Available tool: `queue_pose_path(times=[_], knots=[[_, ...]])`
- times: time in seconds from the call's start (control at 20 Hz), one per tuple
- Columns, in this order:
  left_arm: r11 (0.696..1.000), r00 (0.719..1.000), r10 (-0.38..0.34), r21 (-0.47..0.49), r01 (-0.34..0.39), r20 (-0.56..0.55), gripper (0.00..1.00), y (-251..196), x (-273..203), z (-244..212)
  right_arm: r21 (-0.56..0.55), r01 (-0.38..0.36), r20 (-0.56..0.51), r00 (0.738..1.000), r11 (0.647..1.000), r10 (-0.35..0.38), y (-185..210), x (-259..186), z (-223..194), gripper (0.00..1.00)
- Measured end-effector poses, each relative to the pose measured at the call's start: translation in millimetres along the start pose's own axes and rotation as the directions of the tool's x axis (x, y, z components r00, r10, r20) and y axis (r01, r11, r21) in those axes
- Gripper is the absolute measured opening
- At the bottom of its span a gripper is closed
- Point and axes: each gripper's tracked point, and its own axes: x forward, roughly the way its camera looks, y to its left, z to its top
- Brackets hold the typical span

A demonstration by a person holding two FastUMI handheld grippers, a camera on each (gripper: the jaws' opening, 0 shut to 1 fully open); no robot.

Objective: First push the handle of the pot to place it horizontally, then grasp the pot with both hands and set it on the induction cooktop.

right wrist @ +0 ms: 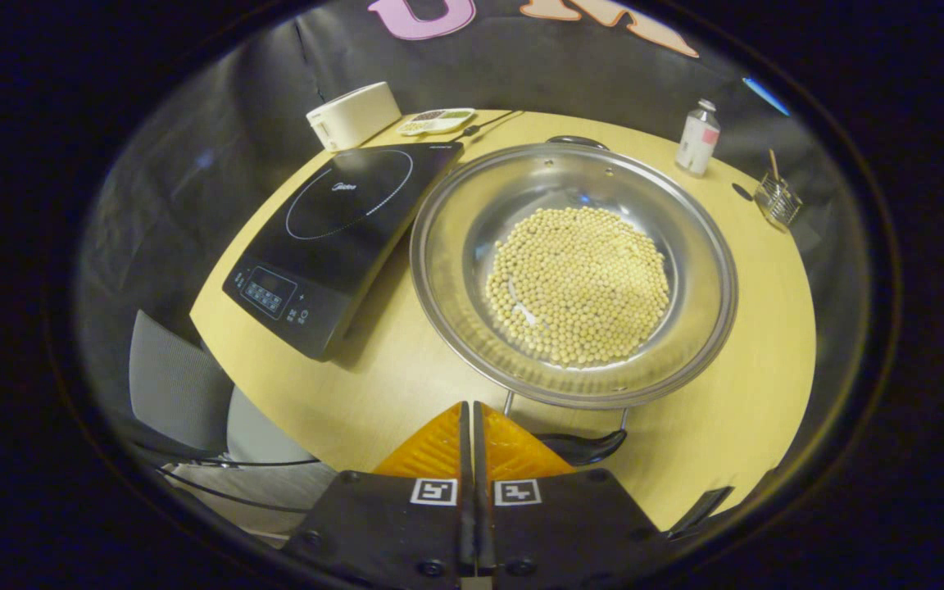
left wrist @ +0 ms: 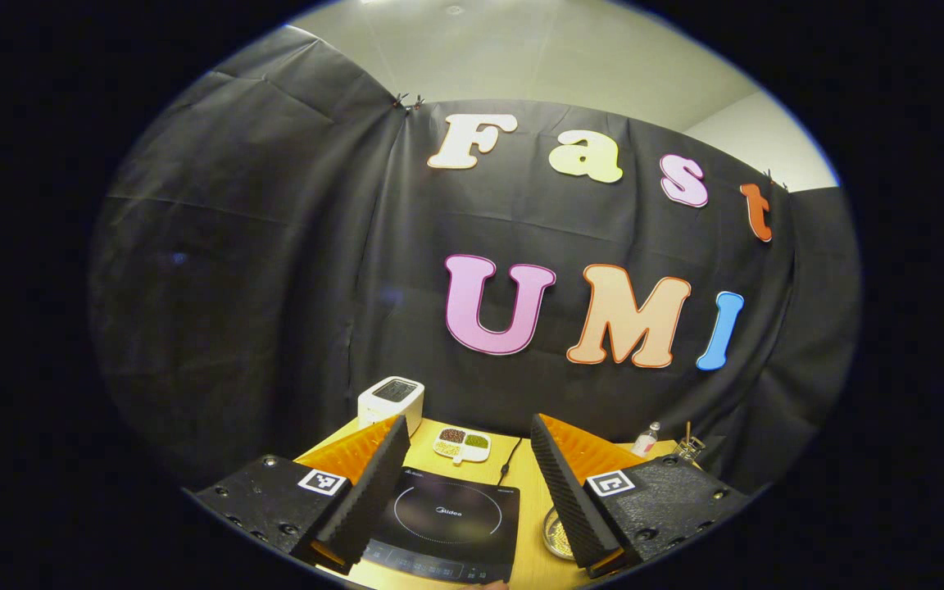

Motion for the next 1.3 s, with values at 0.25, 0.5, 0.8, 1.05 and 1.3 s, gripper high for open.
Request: queue_pose_path(times=[0.25,0.5,0.8,1.05,1.3], knots=[[1.000,1.000,-0.002,-0.005,0.002,-0.004,0.96,6.1,-3.0,-3.4,0.026,0.051,-0.007,0.999,0.998,-0.051,-21.7,-3.1,-5.2,0.00],[1.000,1.000,0.000,-0.015,0.000,-0.010,0.91,15.2,-4.9,-8.3,0.027,0.108,-0.032,0.994,0.994,-0.107,-51.8,-4.5,-9.6,0.02],[0.999,0.999,0.028,-0.021,-0.028,-0.027,0.91,25.7,-9.8,-14.8,0.020,0.160,-0.050,0.986,0.987,-0.159,-90.6,-5.4,-6.6,0.02],[0.999,0.998,0.048,-0.010,-0.048,-0.034,0.91,21.4,-12.3,-17.4,0.020,0.195,-0.070,0.979,0.981,-0.193,-125.8,-1.1,-1.0,0.03],[0.997,0.996,0.075,0.004,-0.075,-0.048,0.92,7.4,-14.0,-22.5,0.027,0.198,-0.073,0.978,0.980,-0.195,-158.6,5.7,8.8,0.03]])
